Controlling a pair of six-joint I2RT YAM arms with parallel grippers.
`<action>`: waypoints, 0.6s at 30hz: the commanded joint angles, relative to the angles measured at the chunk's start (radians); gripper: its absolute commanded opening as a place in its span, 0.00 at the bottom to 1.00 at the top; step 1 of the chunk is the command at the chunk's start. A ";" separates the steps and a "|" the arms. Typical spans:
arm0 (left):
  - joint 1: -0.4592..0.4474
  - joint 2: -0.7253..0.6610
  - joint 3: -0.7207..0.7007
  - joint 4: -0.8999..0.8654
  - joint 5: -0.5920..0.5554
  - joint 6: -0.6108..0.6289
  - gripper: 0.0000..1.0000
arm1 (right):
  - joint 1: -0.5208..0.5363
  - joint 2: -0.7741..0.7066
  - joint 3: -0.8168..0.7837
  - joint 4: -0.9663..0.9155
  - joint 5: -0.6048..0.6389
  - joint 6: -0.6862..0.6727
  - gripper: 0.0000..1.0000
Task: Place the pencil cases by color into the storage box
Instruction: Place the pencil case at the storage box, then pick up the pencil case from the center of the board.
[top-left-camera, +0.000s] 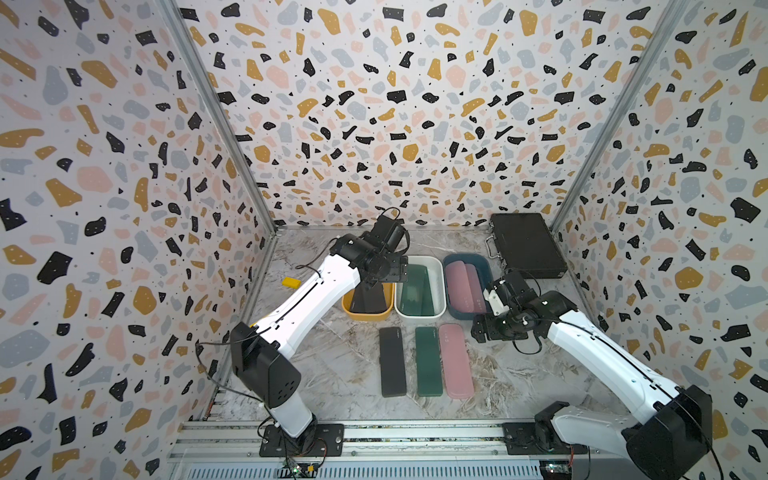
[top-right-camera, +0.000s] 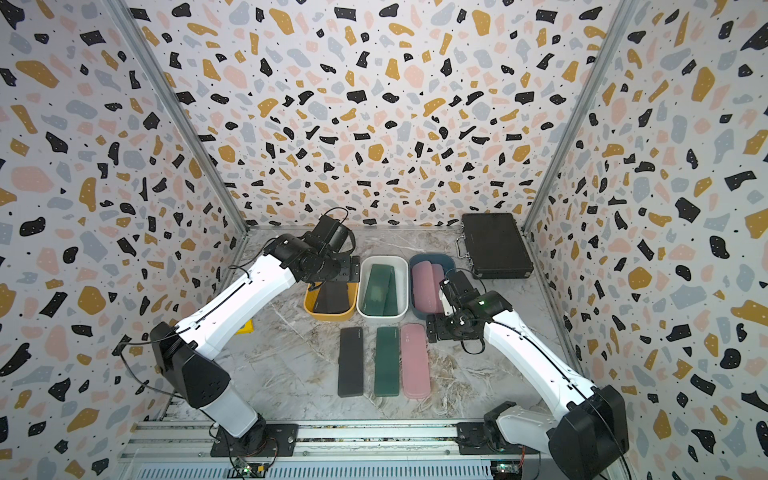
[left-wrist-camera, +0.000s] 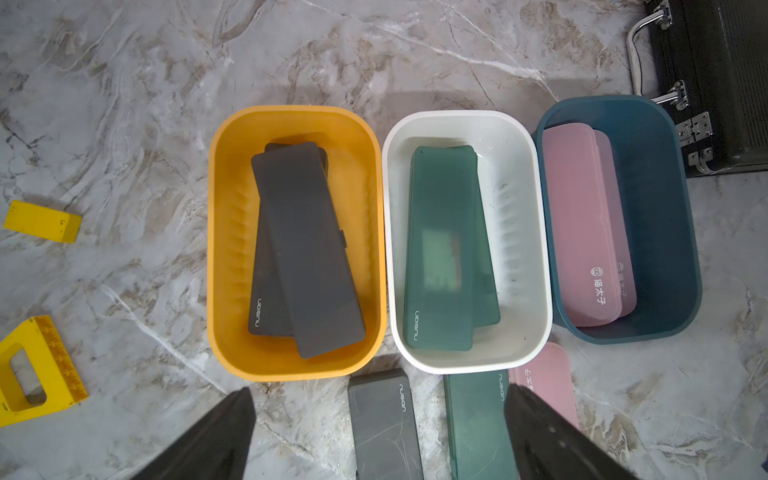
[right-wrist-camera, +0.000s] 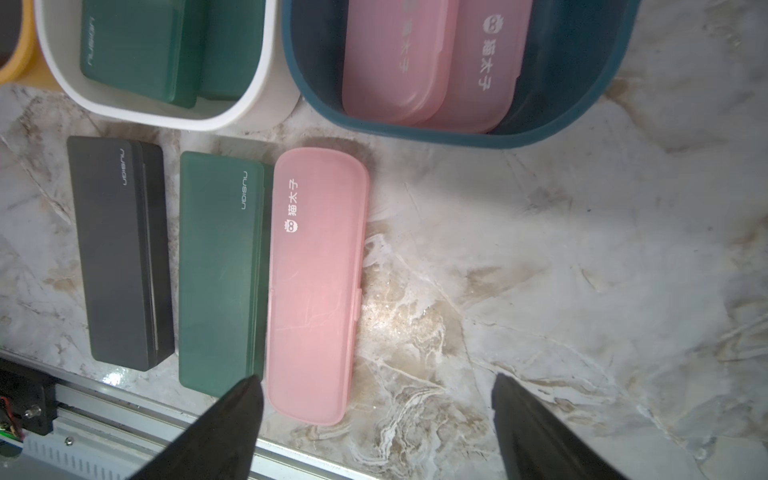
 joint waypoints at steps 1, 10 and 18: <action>0.002 -0.079 -0.068 0.013 -0.010 -0.041 0.97 | 0.036 0.015 -0.020 0.003 0.031 0.045 0.92; 0.002 -0.261 -0.320 0.047 0.039 -0.114 0.98 | 0.117 0.064 -0.066 0.039 0.058 0.094 0.96; 0.002 -0.353 -0.460 0.034 0.042 -0.162 0.99 | 0.181 0.132 -0.064 0.077 0.068 0.125 0.99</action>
